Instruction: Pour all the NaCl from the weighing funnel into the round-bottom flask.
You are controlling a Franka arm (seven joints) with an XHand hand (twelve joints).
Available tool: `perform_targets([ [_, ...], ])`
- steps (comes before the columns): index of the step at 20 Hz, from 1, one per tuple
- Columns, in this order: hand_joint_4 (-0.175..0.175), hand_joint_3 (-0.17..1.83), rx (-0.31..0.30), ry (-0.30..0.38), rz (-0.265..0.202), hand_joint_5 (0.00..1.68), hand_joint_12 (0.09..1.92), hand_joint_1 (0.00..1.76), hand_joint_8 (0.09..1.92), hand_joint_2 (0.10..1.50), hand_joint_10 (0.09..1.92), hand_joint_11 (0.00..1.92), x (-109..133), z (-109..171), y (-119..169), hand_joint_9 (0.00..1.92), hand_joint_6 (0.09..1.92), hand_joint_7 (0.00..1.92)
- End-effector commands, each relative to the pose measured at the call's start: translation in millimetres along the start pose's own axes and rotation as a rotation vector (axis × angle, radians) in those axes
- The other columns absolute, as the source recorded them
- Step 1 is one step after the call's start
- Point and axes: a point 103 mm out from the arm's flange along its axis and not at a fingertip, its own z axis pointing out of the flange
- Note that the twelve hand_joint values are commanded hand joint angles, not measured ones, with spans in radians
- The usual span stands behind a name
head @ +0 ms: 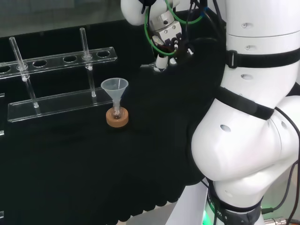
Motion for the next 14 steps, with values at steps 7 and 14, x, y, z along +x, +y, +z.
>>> perform_targets([
  [7, 0.175, 0.6, -0.004, -0.043, 0.032, 1.51, 0.8, 1.16, 0.46, 0.62, 0.09, 1.18, -2, -19, -50, 1.42, 0.18, 1.11],
  [14, 0.175, 0.6, -0.006, -0.061, 0.036, 1.51, 0.8, 1.16, 0.46, 0.62, 0.09, 1.18, 4, -30, -74, 1.41, 0.18, 1.1],
])
